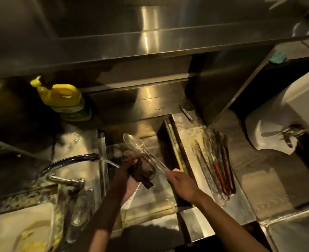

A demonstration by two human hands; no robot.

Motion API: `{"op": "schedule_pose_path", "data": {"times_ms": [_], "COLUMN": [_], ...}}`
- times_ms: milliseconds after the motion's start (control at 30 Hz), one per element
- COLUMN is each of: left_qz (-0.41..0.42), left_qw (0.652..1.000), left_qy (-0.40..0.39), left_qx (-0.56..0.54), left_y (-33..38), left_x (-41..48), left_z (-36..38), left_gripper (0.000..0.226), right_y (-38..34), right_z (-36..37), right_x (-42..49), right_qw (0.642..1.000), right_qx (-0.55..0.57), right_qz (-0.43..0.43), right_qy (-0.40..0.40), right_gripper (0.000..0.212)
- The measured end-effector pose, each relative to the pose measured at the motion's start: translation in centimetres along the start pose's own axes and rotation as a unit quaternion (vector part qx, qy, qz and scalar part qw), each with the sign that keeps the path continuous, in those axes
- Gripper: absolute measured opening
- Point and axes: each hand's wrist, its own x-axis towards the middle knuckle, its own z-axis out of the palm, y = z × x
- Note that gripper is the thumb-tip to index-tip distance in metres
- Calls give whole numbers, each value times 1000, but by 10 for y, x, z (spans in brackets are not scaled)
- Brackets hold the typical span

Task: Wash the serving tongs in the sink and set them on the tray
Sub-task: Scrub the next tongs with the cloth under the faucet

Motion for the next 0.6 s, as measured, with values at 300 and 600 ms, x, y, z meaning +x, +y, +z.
{"op": "schedule_pose_path", "data": {"times_ms": [300,600], "left_qz": [11,26], "left_qw": [983,989], "left_qy": [103,101], "left_qx": [151,102], "left_y": [6,21], "left_x": [18,46], "left_z": [-34,-86], "left_gripper": [7,47], "right_y": [-13,5], "right_z": [45,3], "right_x": [38,78], "right_qw": [978,941], "right_qx": [-188,-301], "right_qz": [-71,-77], "right_qy": [-65,-136], "right_gripper": [52,67]}}
